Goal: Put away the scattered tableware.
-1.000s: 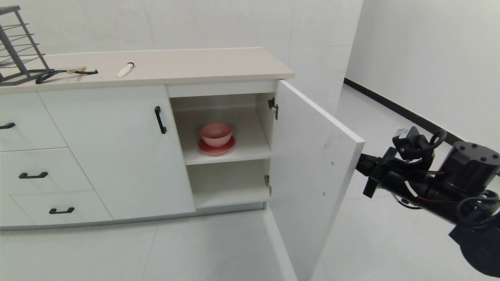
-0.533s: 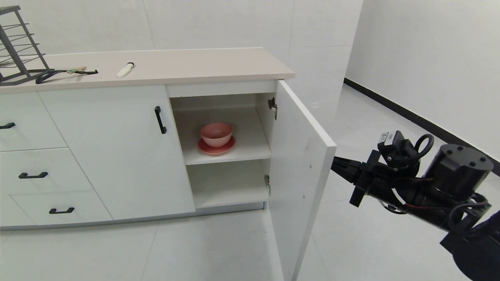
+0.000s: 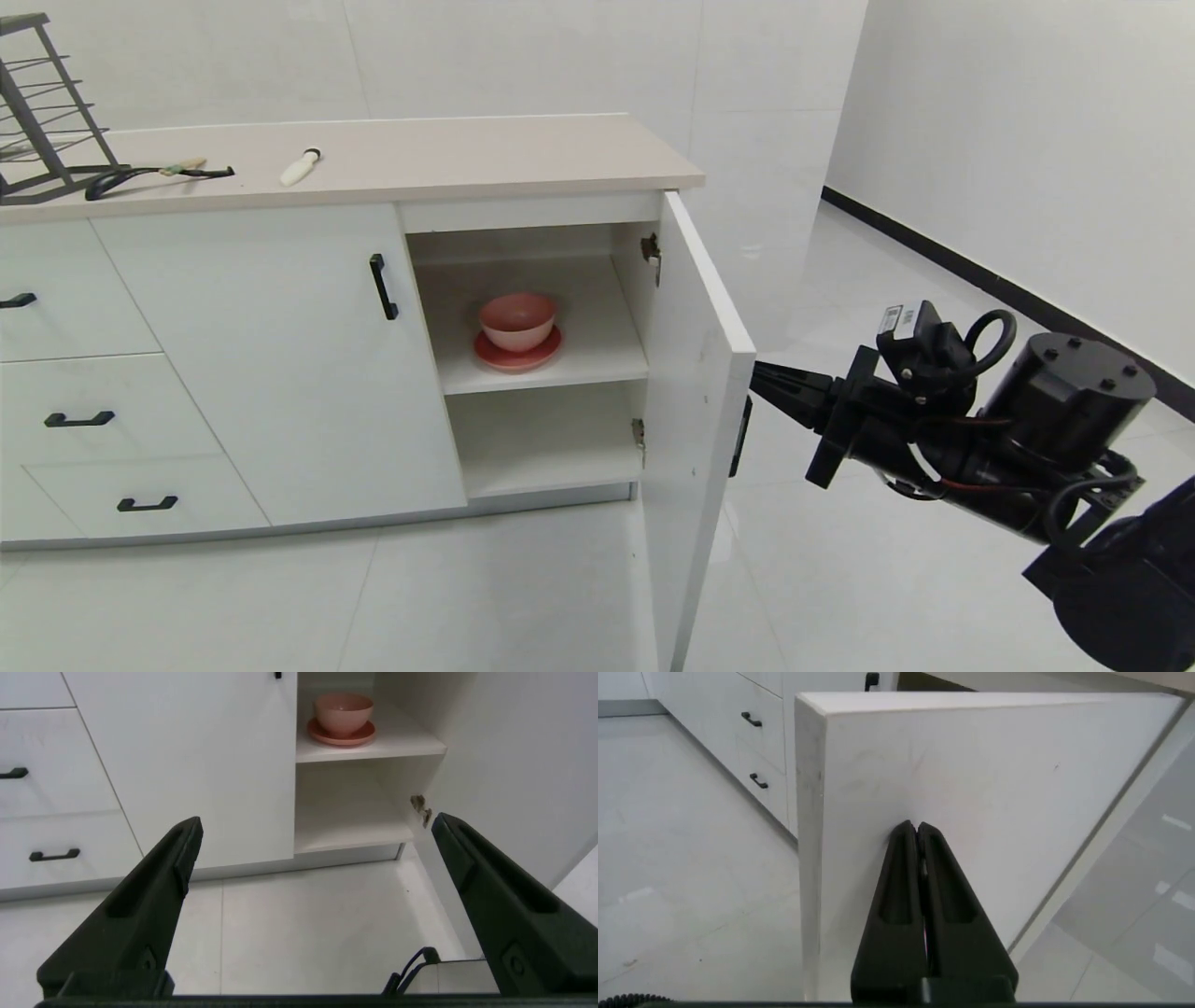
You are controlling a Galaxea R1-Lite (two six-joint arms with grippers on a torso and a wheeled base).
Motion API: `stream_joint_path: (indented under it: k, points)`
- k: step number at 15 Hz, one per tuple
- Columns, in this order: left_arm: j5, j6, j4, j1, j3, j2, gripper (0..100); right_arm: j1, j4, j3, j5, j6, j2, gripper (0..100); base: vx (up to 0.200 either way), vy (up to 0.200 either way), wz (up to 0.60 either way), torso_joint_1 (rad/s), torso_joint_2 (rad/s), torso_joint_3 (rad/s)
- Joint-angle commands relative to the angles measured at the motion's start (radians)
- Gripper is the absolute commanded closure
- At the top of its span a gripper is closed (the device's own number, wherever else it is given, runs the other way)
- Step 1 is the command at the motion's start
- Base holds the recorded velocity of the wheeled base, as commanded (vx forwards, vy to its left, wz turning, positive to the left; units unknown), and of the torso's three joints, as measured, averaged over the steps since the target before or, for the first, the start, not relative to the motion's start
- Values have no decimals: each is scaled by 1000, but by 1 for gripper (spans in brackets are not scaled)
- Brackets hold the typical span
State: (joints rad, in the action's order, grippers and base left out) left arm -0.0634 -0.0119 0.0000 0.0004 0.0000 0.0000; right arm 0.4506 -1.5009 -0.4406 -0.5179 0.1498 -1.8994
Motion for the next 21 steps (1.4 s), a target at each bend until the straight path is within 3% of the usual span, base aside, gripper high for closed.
stream_joint_path:
  k: [1,11,21]
  points:
    - [1,-2,0,1,0,2,0,8,1,-18,-1,1,-15,100,0,0,0,0,0,0]
    - [1,-2,0,1,0,2,0,92,-1,-144,39,-6,-139,100,0,0,0,0,0,0]
    - [1,-3,0,0,0,2,0,118,-1,-294,50,-9,-211,100,0,0,0,0,0,0]
